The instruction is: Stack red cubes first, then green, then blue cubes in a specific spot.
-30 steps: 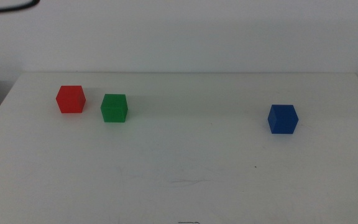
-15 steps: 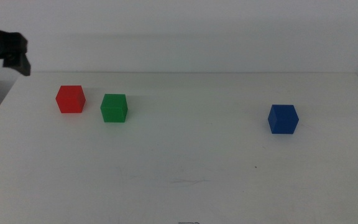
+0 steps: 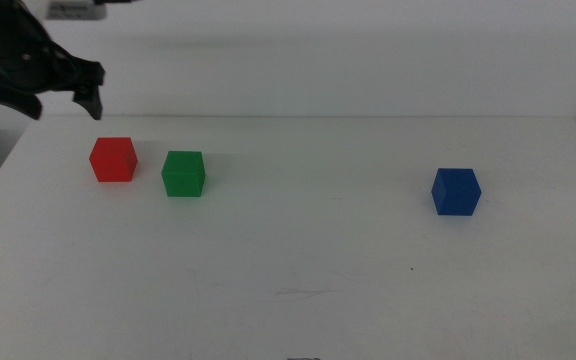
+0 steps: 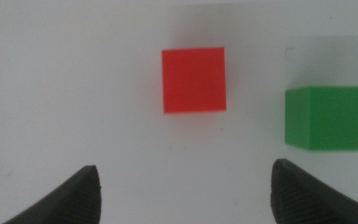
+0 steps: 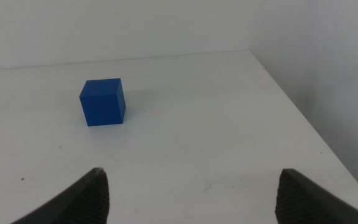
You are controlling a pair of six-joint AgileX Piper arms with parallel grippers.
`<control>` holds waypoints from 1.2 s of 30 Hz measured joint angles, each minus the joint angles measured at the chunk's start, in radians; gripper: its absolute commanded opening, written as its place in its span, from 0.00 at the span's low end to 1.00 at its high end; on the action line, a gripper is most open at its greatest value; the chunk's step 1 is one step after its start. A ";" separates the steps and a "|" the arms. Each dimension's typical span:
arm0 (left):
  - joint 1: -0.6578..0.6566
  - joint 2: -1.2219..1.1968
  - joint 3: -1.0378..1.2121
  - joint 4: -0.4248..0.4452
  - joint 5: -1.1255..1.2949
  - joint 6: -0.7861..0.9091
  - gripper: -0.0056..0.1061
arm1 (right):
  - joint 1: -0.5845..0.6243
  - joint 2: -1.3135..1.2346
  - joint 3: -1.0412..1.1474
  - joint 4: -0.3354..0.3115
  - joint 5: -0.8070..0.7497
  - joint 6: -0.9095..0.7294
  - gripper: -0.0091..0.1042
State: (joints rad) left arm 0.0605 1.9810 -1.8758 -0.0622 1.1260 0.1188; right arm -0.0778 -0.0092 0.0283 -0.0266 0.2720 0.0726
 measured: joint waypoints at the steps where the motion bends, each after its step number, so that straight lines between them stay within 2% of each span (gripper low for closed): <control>1: -0.005 0.026 -0.020 0.000 0.000 0.000 0.89 | 0.000 0.000 0.000 0.000 0.000 0.000 0.70; 10: -0.028 0.216 -0.133 -0.020 -0.051 0.005 0.89 | 0.000 0.000 0.000 0.000 0.000 0.000 0.70; 27: -0.036 0.373 -0.147 -0.033 -0.176 0.008 0.87 | 0.000 0.000 0.000 0.000 0.000 0.000 0.70; 31: -0.036 0.387 -0.147 -0.034 -0.183 0.008 0.77 | 0.000 0.000 0.000 0.000 0.000 0.000 0.70; 33: -0.036 0.389 -0.147 -0.036 -0.183 0.008 0.69 | 0.000 0.000 0.000 0.000 0.000 0.000 0.70; 36: -0.036 0.389 -0.147 -0.039 -0.185 0.008 0.51 | 0.000 0.000 0.000 0.000 0.000 0.000 0.70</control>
State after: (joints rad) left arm 0.0242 2.3701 -2.0232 -0.1012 0.9407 0.1264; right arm -0.0778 -0.0092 0.0283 -0.0266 0.2720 0.0726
